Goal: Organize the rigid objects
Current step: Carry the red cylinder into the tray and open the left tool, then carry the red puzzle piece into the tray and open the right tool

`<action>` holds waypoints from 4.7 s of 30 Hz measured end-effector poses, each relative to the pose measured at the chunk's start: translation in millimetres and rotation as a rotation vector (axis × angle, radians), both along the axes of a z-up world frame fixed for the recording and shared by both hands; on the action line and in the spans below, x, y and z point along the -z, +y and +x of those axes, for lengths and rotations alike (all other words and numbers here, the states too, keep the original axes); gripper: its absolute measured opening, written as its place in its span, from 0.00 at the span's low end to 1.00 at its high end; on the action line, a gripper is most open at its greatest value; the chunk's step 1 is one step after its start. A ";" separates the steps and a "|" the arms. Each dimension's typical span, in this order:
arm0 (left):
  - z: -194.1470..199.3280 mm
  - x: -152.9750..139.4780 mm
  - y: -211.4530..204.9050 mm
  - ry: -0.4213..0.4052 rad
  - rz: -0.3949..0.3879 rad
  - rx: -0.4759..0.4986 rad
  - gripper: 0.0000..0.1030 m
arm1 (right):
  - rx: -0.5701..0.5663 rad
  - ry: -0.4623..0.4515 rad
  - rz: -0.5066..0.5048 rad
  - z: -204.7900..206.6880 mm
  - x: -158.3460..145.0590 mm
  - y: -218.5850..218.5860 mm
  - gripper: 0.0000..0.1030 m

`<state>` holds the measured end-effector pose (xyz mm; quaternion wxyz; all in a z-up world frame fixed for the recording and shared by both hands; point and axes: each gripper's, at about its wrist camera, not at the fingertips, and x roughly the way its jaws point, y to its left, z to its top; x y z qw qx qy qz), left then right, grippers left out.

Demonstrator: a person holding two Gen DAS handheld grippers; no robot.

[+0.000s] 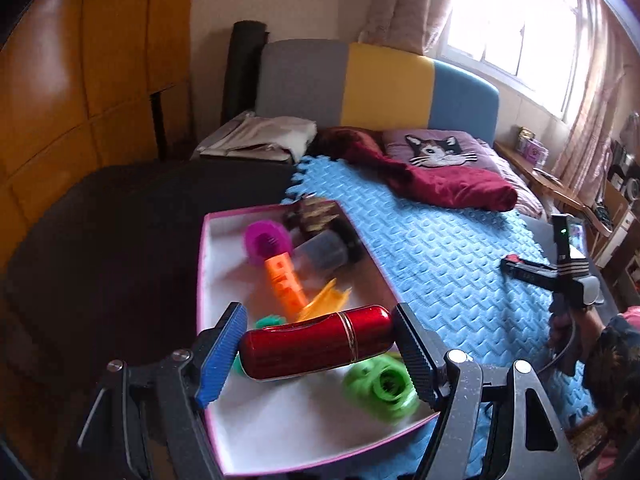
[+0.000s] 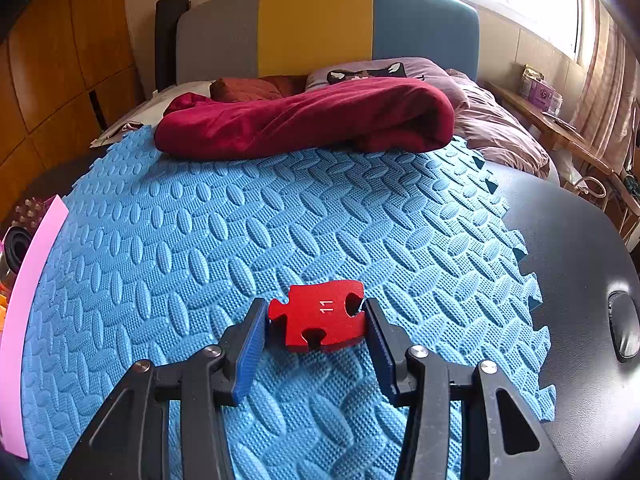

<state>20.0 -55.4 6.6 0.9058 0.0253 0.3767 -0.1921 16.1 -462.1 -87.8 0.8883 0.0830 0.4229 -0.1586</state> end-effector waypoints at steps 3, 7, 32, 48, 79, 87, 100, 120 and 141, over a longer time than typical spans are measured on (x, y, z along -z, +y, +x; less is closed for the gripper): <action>-3.4 13.5 16.7 0.040 0.014 -0.031 0.72 | 0.000 0.000 0.000 -0.1 0.0 0.0 0.47; -6.5 33.3 23.7 0.102 0.023 -0.045 0.72 | 0.000 0.000 -0.001 0.0 0.0 0.1 0.47; 29.5 78.9 4.3 0.122 0.114 -0.083 0.73 | -0.001 0.000 -0.001 -0.2 -0.3 0.2 0.47; 8.6 34.1 20.5 0.015 0.069 -0.131 0.76 | 0.000 0.000 -0.001 -0.1 -0.3 0.6 0.47; 8.8 28.9 39.5 -0.008 0.046 -0.198 0.76 | 0.014 0.015 -0.029 0.1 -1.0 5.3 0.45; 10.0 31.2 52.5 -0.003 0.031 -0.217 0.76 | 0.083 0.017 -0.006 -8.3 -3.3 23.0 0.45; 13.3 26.8 71.7 -0.011 -0.003 -0.256 0.76 | 0.033 -0.007 0.005 -18.1 -4.8 61.8 0.45; 16.9 27.4 99.3 -0.004 -0.005 -0.335 0.76 | -0.421 -0.178 0.107 -24.0 -74.5 199.7 0.45; 18.7 34.2 111.2 0.013 -0.011 -0.356 0.76 | -0.843 0.099 0.091 -8.2 -24.8 356.4 0.45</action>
